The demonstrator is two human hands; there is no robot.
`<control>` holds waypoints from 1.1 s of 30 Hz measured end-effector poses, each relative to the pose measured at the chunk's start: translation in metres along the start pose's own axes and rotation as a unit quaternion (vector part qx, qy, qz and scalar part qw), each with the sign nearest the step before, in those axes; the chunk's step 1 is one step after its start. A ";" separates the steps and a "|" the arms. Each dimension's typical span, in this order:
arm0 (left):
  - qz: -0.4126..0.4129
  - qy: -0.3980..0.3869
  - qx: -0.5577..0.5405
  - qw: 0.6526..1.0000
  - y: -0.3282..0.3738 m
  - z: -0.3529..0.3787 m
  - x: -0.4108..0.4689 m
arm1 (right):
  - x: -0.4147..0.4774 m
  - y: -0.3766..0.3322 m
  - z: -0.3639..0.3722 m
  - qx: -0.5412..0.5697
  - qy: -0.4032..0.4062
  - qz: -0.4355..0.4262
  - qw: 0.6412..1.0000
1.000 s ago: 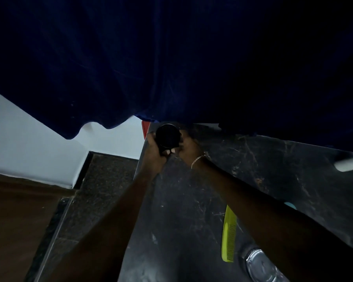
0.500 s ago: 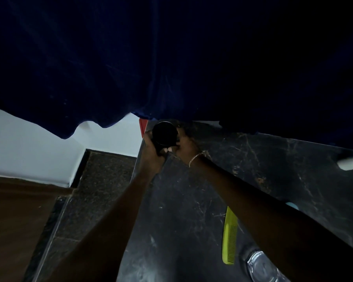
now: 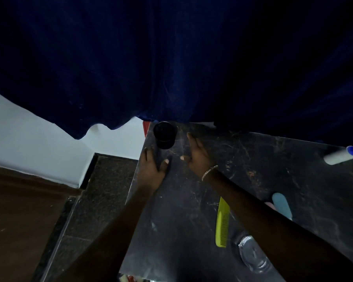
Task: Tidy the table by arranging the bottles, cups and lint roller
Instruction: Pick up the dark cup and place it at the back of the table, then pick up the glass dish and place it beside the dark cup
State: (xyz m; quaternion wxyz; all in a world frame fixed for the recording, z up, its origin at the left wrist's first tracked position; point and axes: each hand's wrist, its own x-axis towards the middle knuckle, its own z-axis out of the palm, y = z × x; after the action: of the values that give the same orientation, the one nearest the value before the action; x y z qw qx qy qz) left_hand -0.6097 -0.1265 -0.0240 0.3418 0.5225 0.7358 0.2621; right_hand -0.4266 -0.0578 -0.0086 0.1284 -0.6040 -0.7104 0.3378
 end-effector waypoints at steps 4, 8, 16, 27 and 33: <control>0.036 -0.007 0.095 0.995 0.006 0.004 -0.039 | -0.049 0.009 -0.012 -0.091 0.013 -0.024 0.995; 0.073 -0.031 0.164 0.983 0.012 0.018 -0.071 | -0.101 0.022 -0.021 -0.149 0.031 -0.051 0.987; 0.174 -0.045 0.247 0.952 0.039 0.072 -0.134 | -0.199 0.077 -0.043 -0.147 0.053 -0.045 0.987; 0.208 -0.141 0.281 0.926 0.088 0.186 -0.223 | -0.304 0.174 -0.077 -0.110 0.077 -0.003 0.991; 0.172 -0.148 0.324 0.918 0.091 0.221 -0.255 | -0.333 0.208 -0.071 -0.087 0.048 0.028 0.995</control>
State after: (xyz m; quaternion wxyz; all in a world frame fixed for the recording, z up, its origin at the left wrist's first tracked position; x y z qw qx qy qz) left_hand -0.3277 -0.3330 -0.0367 0.2085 0.7562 0.6200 -0.0160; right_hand -0.1452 -0.3402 -0.0126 0.0997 -0.6483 -0.7128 0.2485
